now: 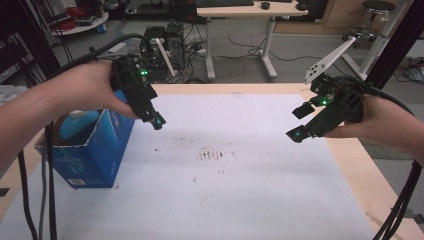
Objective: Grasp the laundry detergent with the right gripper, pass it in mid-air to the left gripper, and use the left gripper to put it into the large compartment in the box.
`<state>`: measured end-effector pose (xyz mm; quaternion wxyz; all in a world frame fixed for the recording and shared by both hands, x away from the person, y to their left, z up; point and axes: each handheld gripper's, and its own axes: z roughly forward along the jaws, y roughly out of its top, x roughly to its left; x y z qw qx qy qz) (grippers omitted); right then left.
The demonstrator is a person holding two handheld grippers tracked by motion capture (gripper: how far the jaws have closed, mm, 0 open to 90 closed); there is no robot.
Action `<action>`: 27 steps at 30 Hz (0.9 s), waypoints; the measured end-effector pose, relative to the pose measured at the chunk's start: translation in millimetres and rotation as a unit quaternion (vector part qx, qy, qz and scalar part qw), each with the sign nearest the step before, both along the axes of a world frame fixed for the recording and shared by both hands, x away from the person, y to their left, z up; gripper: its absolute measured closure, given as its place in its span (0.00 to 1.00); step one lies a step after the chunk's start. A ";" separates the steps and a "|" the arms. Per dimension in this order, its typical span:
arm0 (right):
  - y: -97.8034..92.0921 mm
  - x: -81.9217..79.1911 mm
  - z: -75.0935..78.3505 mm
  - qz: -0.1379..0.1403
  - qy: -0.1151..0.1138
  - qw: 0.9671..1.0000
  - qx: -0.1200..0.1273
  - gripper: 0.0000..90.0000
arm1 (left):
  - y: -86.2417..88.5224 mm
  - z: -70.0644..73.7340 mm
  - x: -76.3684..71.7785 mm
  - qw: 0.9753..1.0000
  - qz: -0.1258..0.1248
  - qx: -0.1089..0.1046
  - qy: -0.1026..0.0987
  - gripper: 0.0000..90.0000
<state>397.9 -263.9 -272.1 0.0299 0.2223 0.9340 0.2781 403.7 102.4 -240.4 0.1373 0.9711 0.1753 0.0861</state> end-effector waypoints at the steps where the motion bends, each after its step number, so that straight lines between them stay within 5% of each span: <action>1: 0.0 0.0 0.0 0.000 0.000 1.000 0.000 0.24 | 0.0 0.0 0.0 1.000 0.000 0.000 0.000 0.22; 10: 10.1 -0.8 -0.7 0.017 0.003 1.000 0.005 0.24 | -15.6 -11.3 2.8 1.000 -0.015 0.008 0.007 0.22; 27: 12.8 6.4 -5.8 0.025 0.012 1.000 0.006 0.24 | -17.4 -22.2 1.0 1.000 -0.006 0.005 0.012 0.22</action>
